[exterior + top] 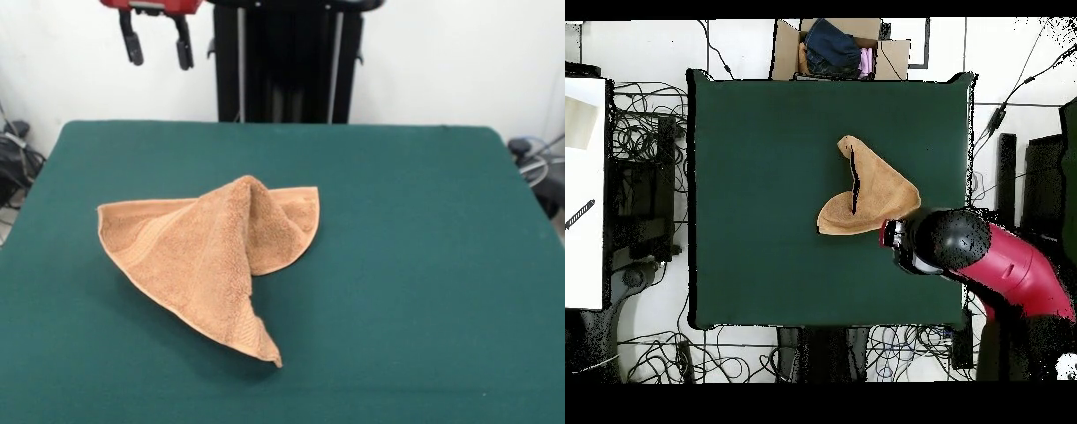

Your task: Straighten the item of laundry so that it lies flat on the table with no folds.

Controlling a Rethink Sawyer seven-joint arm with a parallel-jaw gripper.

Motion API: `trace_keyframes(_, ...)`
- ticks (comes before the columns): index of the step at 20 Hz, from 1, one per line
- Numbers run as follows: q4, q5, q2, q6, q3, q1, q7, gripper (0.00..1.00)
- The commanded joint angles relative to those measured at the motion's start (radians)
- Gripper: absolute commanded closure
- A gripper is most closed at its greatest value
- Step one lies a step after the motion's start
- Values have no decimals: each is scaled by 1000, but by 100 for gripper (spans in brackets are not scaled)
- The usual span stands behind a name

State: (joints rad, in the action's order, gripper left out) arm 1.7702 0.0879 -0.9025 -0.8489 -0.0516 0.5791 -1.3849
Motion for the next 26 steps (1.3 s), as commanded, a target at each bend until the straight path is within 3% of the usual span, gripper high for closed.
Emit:
trace_keyframes(1,181,6,-11,130,-78,42,10,0)
trace_keyframes(21,292,8,-42,200,-119,134,22,0)
trace_keyframes(26,278,45,-46,150,-79,103,-4,0)
